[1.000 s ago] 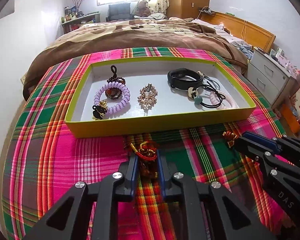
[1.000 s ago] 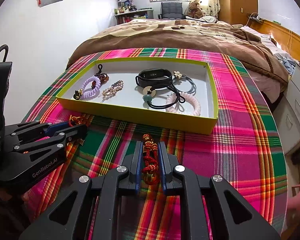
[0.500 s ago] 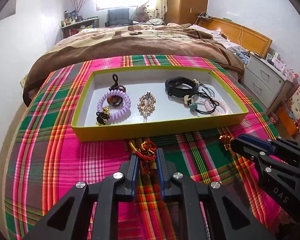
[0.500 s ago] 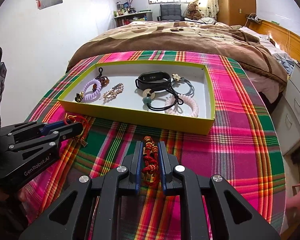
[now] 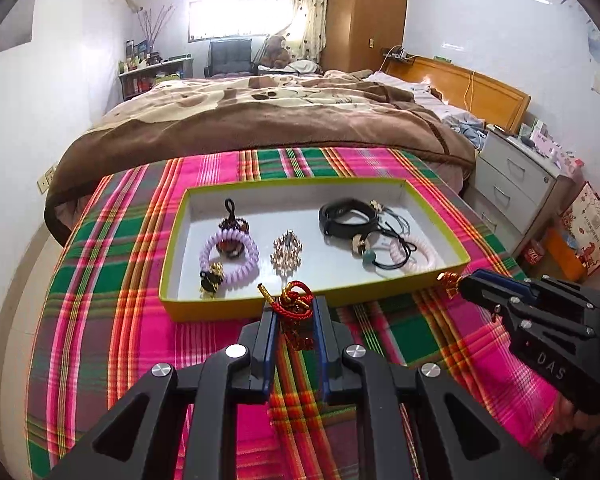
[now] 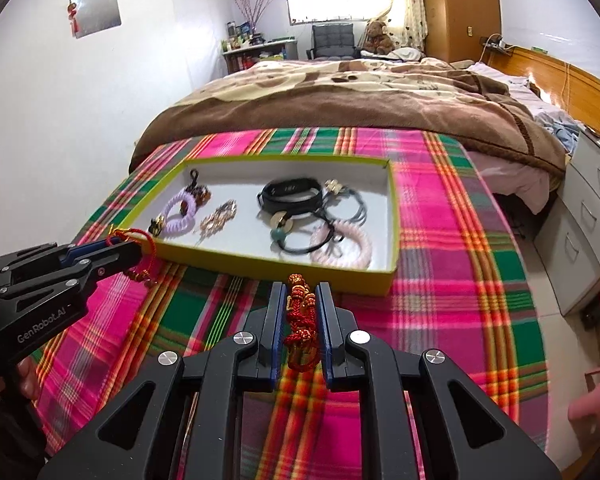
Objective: Organize jewelry
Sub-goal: 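Carry both red items into the box and open both tools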
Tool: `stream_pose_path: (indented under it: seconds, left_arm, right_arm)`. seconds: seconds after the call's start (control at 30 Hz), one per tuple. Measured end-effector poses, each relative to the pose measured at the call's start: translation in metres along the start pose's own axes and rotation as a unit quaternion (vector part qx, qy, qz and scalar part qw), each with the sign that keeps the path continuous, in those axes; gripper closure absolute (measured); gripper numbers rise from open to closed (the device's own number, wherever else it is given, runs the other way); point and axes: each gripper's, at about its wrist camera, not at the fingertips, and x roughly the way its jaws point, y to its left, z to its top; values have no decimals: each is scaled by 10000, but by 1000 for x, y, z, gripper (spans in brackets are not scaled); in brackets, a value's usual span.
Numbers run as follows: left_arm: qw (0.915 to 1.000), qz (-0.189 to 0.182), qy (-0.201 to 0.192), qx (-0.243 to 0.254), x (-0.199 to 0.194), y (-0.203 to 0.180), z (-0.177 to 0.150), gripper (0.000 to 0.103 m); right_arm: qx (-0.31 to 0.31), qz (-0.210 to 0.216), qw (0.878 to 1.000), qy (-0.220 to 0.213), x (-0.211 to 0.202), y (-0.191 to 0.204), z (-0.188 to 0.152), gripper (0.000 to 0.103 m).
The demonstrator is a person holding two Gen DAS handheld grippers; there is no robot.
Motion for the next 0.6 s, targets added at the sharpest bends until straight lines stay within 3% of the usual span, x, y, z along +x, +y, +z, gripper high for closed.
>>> stream_pose_path:
  seconds: [0.33, 0.6]
  left_arm:
    - [9999, -90, -97, 33, 6, 2, 22, 87]
    - [9998, -193, 37, 82, 29, -2, 33, 87]
  right_arm:
    - [135, -185, 9997, -131, 6, -24, 28, 88]
    - [66, -289, 9995, -90, 34, -36, 54, 88]
